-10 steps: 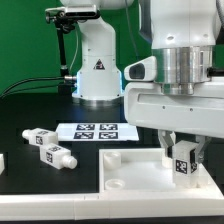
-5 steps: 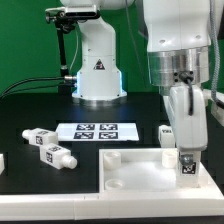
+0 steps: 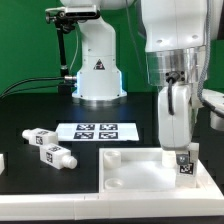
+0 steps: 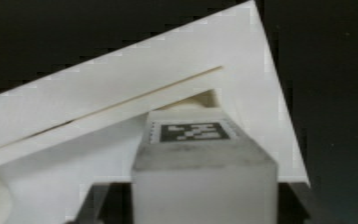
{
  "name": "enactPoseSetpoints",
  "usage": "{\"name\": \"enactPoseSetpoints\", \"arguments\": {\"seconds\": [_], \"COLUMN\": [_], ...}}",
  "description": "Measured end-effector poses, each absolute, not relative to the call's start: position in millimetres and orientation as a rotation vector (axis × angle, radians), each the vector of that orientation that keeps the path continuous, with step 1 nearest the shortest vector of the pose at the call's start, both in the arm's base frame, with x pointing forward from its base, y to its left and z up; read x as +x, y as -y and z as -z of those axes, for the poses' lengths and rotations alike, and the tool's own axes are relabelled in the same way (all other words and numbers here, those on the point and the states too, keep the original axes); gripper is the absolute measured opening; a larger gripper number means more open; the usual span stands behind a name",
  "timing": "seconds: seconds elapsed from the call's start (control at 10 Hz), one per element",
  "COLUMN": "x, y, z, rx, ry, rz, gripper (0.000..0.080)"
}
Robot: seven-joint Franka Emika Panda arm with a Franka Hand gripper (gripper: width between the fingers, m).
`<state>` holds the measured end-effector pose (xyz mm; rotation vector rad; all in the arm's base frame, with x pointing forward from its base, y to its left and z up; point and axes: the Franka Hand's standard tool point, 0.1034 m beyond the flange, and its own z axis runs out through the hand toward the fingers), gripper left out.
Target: Assemble one leg
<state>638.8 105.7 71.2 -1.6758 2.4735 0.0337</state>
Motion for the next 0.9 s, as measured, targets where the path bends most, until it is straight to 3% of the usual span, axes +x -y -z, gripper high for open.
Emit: {"name": "enactPoseSetpoints", "arguments": {"seconds": [0.1,0.2,0.3,0.4,0.5,0.7,0.9], "x": [638.6,638.5,639.8,644.8,649.4,652.9,651.3], "y": [-105.8,-105.8,-106.1,-108.2,-108.6,-108.6,-108.1], "z": [-70.7,-70.6,-72.5,-87.4,-107.9,-131.4,-127.2], "rx": [-1.685,-1.685,-1.692,-1.715,-1.729,-1.734,-1.738], "ry": [-2.468,-2.468,-2.459,-2.417,-2.372,-2.328,-2.334], "rz": [-0.033,-0.033,-0.031,-0.025,-0.015,-0.002,-0.004], "gripper": [0.0285,0.0476,0.0476,0.0615,0.0639,0.0648,0.0649]}}
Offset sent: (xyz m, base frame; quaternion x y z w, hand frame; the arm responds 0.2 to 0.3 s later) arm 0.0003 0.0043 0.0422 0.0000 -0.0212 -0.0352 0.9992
